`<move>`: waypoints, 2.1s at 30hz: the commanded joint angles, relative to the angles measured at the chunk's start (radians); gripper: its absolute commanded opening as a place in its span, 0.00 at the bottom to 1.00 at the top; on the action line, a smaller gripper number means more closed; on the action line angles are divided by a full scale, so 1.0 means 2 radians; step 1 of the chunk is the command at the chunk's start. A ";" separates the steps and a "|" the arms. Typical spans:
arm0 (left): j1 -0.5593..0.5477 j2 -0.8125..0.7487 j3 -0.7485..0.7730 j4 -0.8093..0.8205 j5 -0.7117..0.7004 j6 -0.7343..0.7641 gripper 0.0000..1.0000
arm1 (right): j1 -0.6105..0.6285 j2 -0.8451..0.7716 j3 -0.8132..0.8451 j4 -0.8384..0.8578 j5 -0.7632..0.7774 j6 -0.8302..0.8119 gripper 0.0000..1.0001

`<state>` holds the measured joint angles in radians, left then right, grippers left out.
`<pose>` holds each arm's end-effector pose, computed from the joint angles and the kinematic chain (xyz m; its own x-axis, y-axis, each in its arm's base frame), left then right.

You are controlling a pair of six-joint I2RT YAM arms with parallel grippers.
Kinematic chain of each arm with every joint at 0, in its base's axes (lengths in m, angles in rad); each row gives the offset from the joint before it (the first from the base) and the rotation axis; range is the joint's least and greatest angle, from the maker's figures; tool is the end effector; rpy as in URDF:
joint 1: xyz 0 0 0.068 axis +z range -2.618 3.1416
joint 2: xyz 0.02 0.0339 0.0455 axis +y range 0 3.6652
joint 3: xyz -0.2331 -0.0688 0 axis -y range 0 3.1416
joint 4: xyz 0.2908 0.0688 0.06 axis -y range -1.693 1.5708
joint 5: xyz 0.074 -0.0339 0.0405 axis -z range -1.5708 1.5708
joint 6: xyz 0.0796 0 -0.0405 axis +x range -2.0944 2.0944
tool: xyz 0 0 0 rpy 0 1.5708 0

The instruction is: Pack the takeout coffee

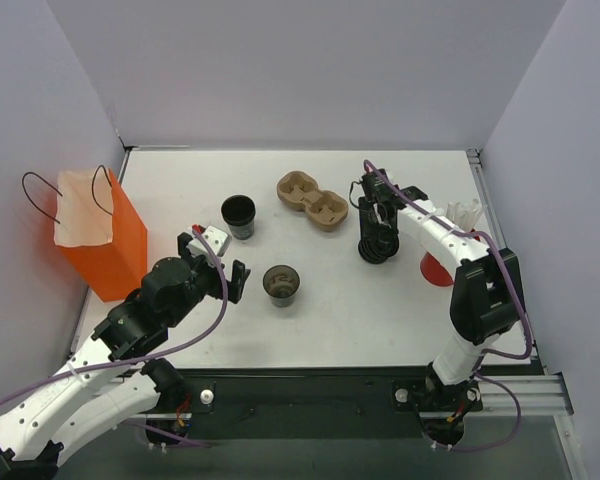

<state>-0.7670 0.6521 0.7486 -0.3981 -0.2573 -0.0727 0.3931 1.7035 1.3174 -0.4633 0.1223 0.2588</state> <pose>0.2031 -0.1676 0.2978 -0.2494 0.1428 -0.9578 0.4793 0.8776 0.0060 0.4137 0.1611 0.1757 -0.7488 -0.0355 -0.6619 -0.1181 0.9897 0.0805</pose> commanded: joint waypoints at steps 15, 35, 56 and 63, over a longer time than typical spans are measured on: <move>-0.002 -0.002 0.004 0.023 0.015 0.009 0.95 | -0.006 -0.039 0.009 0.002 -0.016 -0.006 0.12; -0.002 0.001 0.044 0.008 0.088 -0.036 0.82 | 0.001 -0.186 0.010 0.001 -0.276 0.042 0.07; -0.002 0.014 0.081 0.119 0.335 0.031 0.70 | 0.093 -0.309 -0.205 0.545 -0.474 0.494 0.11; 0.005 0.062 0.129 0.045 0.262 -0.052 0.69 | 0.093 -0.295 -0.228 0.652 -0.572 0.492 0.10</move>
<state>-0.7681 0.7242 0.9070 -0.2626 0.2913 -0.0750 0.5713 1.0985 0.9001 0.5652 -0.8703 1.1904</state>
